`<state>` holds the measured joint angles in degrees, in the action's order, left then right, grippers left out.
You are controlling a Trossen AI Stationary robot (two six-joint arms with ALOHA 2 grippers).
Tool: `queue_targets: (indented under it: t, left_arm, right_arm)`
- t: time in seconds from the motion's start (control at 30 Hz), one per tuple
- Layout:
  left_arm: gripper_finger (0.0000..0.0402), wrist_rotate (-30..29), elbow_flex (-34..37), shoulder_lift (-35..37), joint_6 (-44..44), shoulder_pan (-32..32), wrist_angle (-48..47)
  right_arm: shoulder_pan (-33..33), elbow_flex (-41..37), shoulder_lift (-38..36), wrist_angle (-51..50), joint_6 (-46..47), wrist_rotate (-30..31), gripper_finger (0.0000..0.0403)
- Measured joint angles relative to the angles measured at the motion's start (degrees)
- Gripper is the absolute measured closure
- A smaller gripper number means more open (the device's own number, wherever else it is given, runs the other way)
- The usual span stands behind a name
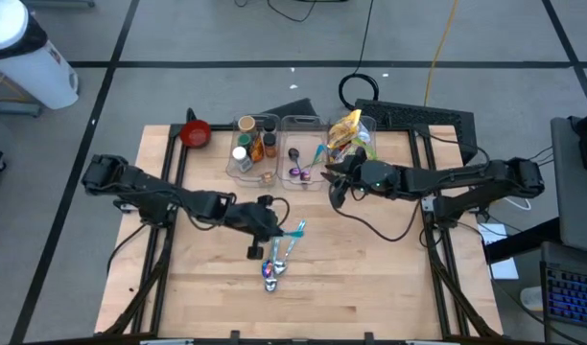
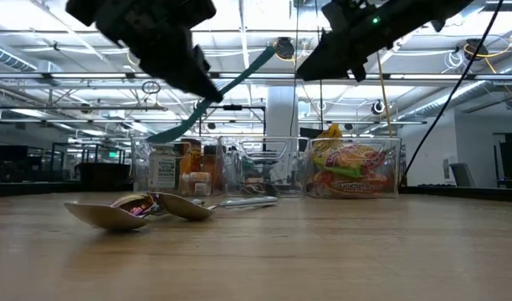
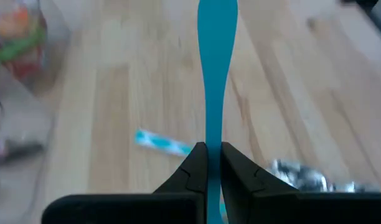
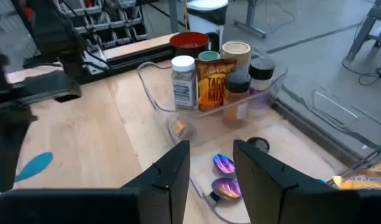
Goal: Pick & Place Food Item
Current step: Put the blue spoon into the middle transparent bin
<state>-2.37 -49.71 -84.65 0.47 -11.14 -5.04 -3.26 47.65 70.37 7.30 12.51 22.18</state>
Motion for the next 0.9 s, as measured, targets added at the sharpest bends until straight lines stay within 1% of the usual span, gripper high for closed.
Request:
queue_targets:
  t: [0.13,0.23,0.3,0.37,0.43,0.53,0.7,0.83,0.9]
  left_arm:
    - [0.0383,3.6,0.0,0.0,4.2,2.6,5.5]
    - [0.0383,6.3,0.0,0.0,7.1,6.2,11.1]
    - [0.0383,10.0,0.0,0.0,8.4,9.2,16.0]
    - [0.0383,14.8,0.0,0.0,9.4,12.5,20.7]
    - [0.0383,19.3,0.0,0.0,10.2,15.8,24.6]
    - [0.0383,23.6,0.0,0.0,10.4,20.3,30.2]
    - [0.0383,25.9,0.0,-1.2,9.7,25.8,36.7]
    - [0.0383,27.3,0.1,-5.9,8.9,28.9,43.8]
    - [0.0383,27.9,0.1,-8.9,6.7,30.6,48.4]
  right_arm:
    - [1.1,-0.2,-3.2,-3.2,-1.0,0.1,0.0287]
    - [1.6,-2.6,-6.4,-2.7,-1.6,0.4,0.0287]
    - [1.5,-4.7,-8.7,-1.5,-1.6,0.5,0.0287]
    - [1.5,-7.3,-11.6,-0.3,-1.1,0.6,0.0287]
    - [1.5,-9.6,-14.1,2.8,-0.7,1.1,0.0287]
    - [1.5,-13.1,-17.6,8.2,-1.3,1.7,0.0287]
    - [1.5,-18.2,-21.1,17.6,-3.6,1.6,0.0287]
    - [1.5,-19.5,-22.0,19.9,-5.5,1.6,0.0287]
    - [1.5,-19.5,-22.0,20.0,-5.7,1.5,0.0287]
